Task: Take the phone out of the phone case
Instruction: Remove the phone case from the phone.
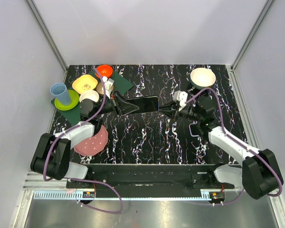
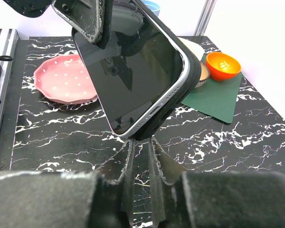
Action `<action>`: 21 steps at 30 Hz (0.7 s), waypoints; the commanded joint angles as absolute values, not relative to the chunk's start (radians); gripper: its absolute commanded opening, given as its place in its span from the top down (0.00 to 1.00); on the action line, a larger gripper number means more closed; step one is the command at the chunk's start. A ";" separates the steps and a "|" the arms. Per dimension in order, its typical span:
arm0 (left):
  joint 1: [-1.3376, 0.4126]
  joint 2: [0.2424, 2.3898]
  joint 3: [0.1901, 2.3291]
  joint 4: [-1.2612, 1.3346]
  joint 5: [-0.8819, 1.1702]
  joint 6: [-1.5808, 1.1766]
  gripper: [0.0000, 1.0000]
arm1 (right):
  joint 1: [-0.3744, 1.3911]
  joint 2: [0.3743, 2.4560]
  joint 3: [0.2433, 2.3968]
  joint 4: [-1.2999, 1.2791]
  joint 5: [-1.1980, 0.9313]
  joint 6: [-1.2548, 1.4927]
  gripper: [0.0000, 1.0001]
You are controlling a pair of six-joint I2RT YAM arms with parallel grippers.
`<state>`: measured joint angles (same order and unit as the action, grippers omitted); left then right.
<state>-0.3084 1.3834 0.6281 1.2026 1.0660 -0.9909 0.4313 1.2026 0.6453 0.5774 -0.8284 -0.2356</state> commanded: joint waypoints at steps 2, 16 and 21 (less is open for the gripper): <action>-0.399 1.335 0.661 1.638 1.223 -1.095 1.00 | 0.431 1.175 0.678 0.566 -0.764 -0.229 0.73; -0.350 1.328 0.652 1.591 1.189 -1.052 1.00 | 0.308 1.055 0.687 0.687 -0.876 0.047 0.58; -0.334 1.322 0.644 1.568 1.174 -1.035 1.00 | 0.273 1.046 0.667 0.806 -0.934 0.179 0.54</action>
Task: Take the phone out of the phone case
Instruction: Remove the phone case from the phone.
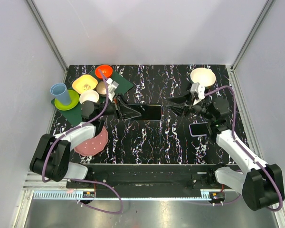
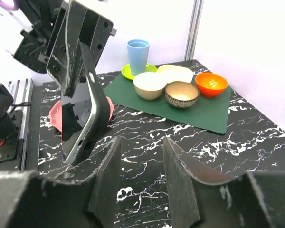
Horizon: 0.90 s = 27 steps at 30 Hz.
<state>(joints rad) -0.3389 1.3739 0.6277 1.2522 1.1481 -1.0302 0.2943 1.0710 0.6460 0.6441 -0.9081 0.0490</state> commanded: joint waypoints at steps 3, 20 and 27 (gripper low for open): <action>-0.328 1.322 0.643 1.565 1.167 -1.032 1.00 | 0.271 1.054 0.650 0.863 -0.937 0.225 0.53; -0.328 1.327 0.640 1.549 1.155 -1.017 1.00 | 0.270 1.129 0.614 1.019 -0.996 0.380 0.48; -0.328 1.331 0.638 1.549 1.155 -1.014 1.00 | 0.279 1.144 0.606 1.066 -0.992 0.420 0.47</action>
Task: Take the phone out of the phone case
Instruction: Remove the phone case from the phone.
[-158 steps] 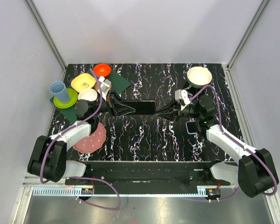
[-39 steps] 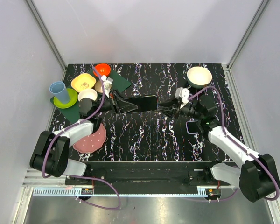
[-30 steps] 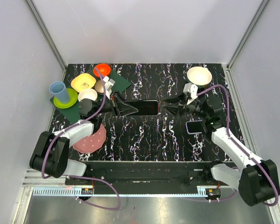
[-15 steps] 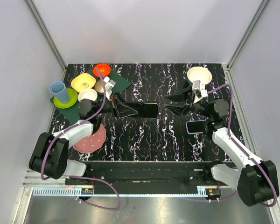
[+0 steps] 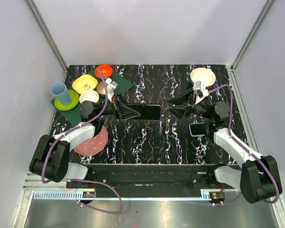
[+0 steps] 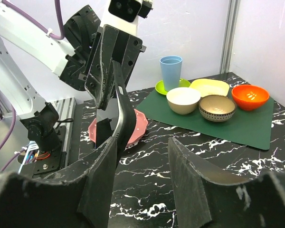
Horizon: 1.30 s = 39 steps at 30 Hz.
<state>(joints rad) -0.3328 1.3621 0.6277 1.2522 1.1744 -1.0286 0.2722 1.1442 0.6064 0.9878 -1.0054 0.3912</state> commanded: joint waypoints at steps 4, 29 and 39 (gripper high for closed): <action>-0.331 1.333 0.638 1.548 1.155 -1.014 1.00 | 0.290 1.154 0.604 1.066 -0.980 0.422 0.45; -0.339 1.333 0.638 1.548 1.161 -1.012 1.00 | 0.328 1.181 0.604 1.005 -0.890 0.327 0.43; -0.344 1.335 0.640 1.559 1.164 -1.015 1.00 | 0.336 1.186 0.614 0.925 -0.836 0.244 0.45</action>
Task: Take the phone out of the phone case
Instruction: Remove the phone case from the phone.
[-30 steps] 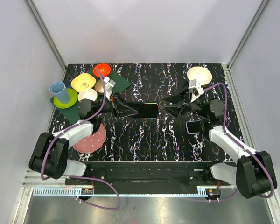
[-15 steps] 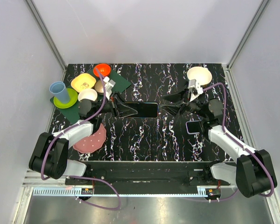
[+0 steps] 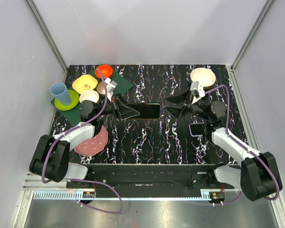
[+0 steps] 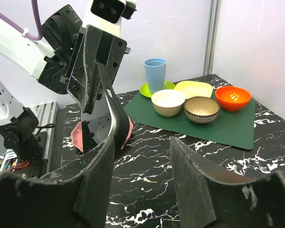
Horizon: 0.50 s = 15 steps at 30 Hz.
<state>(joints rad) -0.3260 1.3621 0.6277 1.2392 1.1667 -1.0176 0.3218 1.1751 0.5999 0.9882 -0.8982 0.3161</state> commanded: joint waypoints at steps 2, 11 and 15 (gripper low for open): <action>-0.345 1.336 0.641 1.562 1.166 -1.022 1.00 | 0.339 1.193 0.615 0.920 -0.831 0.235 0.45; -0.347 1.327 0.641 1.565 1.169 -1.022 1.00 | 0.344 1.193 0.624 0.881 -0.815 0.204 0.46; -0.348 1.327 0.638 1.568 1.170 -1.022 1.00 | 0.342 1.193 0.626 0.873 -0.808 0.196 0.46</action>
<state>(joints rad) -0.3248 1.3621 0.6273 1.2205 1.1618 -1.0176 0.3359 1.1770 0.6018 0.9276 -0.8558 0.2466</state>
